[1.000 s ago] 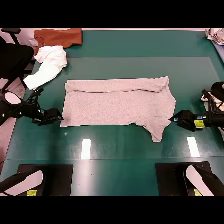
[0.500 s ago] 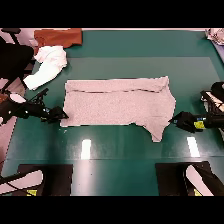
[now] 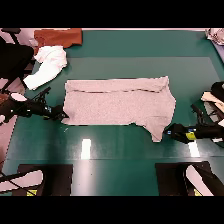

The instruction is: Fold the shirts.

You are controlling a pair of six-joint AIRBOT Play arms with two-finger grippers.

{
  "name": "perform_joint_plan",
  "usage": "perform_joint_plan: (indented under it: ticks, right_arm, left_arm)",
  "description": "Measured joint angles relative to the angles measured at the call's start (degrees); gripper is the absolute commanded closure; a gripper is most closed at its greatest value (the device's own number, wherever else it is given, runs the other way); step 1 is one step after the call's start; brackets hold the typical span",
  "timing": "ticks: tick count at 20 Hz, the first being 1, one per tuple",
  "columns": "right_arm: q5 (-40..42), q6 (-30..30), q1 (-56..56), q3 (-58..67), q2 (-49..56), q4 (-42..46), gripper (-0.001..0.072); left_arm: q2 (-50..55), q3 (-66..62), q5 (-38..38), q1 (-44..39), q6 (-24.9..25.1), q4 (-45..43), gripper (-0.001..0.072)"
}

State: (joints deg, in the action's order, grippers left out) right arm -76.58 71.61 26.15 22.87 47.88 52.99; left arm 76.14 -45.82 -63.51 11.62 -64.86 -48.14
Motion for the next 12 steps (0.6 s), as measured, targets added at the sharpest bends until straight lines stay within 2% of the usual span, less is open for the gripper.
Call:
perform_joint_plan:
  ticks: [4, 5, 6, 9, 10, 12]
  right_arm:
    - [6.9, -1.5, -1.3, -5.0, 0.0, -7.0, 0.0099]
    - [8.3, -1.5, -2.6, -5.8, 0.0, -8.4, 0.0131]
    - [9.9, -1.5, -4.2, -6.4, -0.1, -9.3, 0.0214]
    - [16.0, -0.3, -11.3, -6.9, 0.0, -10.4, 0.0596]
    - [17.4, -0.1, -13.7, -6.3, 0.0, -11.2, 0.0692]
    - [19.5, 0.7, -17.8, -3.9, 0.0, -11.3, 0.0695]
  left_arm:
    - [0.0, -2.4, -1.4, 0.0, 0.2, 2.4, 0.0687]
    - [0.0, -2.9, -1.7, 0.0, 0.2, 2.7, 0.0687]
    - [0.0, -3.3, -1.9, 0.0, 0.2, 2.9, 0.0687]
    - [-0.1, -4.2, -2.6, 0.0, -0.2, 3.5, 0.0687]
    - [-0.1, -4.3, -2.9, 0.0, -0.2, 3.7, 0.0687]
    - [-0.1, -4.6, -3.6, 0.0, -0.4, 3.9, 0.0687]
